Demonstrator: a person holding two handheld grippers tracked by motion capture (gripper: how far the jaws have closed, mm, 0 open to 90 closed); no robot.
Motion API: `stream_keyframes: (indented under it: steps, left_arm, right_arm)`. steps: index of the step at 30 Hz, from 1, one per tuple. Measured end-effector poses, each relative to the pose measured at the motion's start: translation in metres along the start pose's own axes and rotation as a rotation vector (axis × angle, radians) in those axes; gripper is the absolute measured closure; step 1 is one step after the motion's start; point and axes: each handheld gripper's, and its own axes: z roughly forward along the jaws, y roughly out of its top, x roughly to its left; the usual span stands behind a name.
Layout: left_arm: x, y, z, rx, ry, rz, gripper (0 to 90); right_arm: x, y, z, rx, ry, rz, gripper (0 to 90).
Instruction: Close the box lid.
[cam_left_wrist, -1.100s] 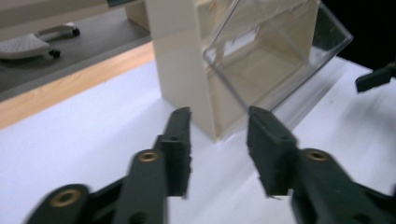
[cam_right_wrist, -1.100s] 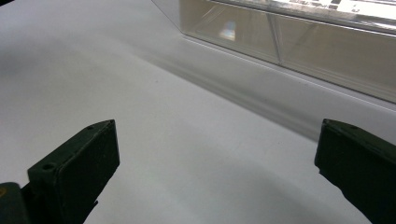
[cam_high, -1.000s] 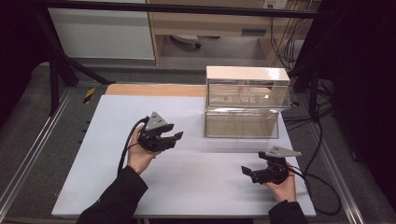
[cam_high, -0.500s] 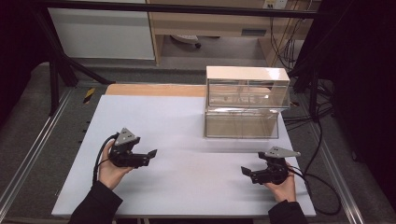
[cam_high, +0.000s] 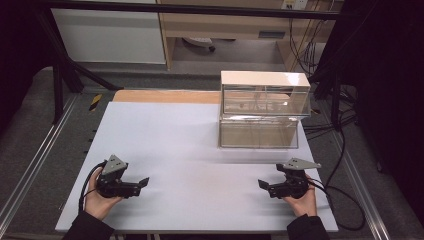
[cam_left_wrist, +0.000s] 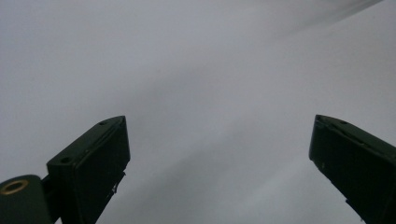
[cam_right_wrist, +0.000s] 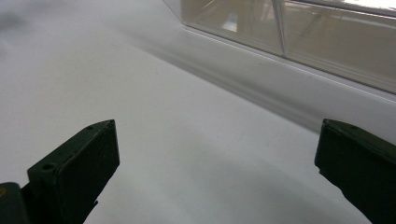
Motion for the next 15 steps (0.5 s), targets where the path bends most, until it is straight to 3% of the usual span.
stream_keyframes:
  steps: [5, 15]
  left_arm:
    - [0.004, -0.010, -0.003, -0.037, 0.006, -0.019, 6.1]
    - [0.004, -0.013, 0.000, -0.003, 0.000, -0.003, 6.3]
  right_arm:
    - [0.000, -0.001, 0.001, 0.007, 0.002, -0.011, 0.8]
    - [0.001, -0.002, 0.002, 0.018, 0.005, -0.014, 0.8]
